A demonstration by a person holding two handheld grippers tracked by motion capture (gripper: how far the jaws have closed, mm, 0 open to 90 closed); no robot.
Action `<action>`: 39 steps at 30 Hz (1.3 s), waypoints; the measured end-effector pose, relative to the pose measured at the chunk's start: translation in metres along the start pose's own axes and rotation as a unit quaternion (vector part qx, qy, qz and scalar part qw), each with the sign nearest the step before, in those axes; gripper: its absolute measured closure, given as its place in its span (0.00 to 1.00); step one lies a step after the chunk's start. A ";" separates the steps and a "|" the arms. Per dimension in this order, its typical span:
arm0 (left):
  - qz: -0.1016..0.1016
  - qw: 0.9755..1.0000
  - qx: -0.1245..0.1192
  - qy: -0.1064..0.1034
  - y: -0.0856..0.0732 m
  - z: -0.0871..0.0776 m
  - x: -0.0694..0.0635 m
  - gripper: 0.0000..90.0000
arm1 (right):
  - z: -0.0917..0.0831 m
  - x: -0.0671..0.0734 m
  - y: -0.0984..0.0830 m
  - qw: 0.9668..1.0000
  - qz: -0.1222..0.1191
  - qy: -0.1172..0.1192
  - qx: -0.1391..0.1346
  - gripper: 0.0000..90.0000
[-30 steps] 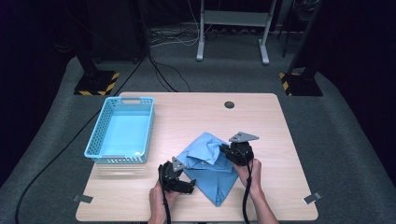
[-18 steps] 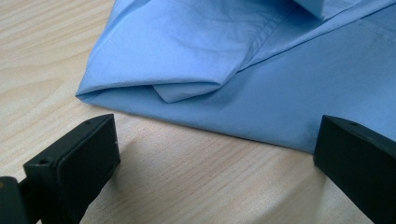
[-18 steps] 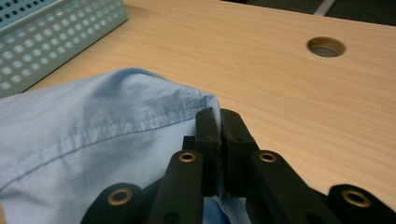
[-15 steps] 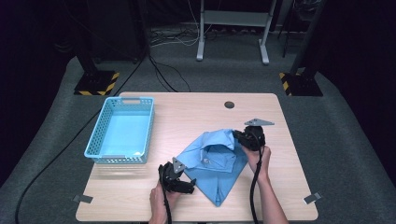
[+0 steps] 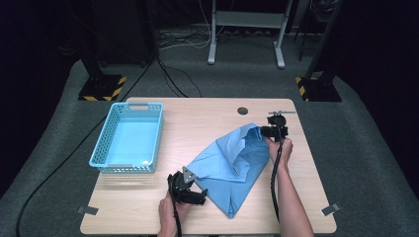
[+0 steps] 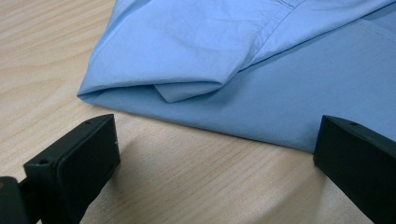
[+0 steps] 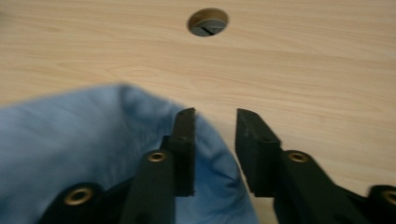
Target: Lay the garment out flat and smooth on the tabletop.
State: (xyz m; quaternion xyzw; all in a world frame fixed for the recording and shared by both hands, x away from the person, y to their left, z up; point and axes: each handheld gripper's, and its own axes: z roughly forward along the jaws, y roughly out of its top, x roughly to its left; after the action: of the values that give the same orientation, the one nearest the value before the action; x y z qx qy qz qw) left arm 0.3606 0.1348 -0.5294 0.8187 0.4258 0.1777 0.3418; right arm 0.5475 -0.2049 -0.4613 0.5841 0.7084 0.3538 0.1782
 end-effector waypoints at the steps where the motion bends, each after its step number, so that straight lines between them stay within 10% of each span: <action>1: 0.000 1.000 0.000 0.000 0.000 0.000 0.000 0.00 | -0.002 -0.003 0.000 1.000 0.007 -0.006 0.000 0.70; 14: 0.000 1.000 0.000 0.000 0.000 0.000 0.000 0.00 | -0.060 -0.009 -0.031 1.000 -0.010 -0.017 -0.024 0.33; 24: -0.001 1.000 0.000 0.000 0.000 0.000 0.000 0.00 | -0.100 0.004 -0.080 0.999 -0.023 0.006 -0.046 0.23; 31: -0.001 1.000 -0.001 0.000 0.000 0.000 0.000 0.00 | -0.099 0.046 -0.137 0.996 -0.061 0.053 -0.034 0.16; 39: -0.001 1.000 0.000 0.000 0.000 0.000 0.000 0.00 | -0.071 0.100 -0.150 0.987 -0.146 0.068 -0.002 0.11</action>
State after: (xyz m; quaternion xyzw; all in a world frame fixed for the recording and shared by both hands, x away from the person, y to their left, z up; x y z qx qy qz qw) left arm 0.3606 0.1347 -0.5294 0.8182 0.4264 0.1779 0.3422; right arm 0.3698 -0.1403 -0.5033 0.4490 0.7956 0.3646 0.1805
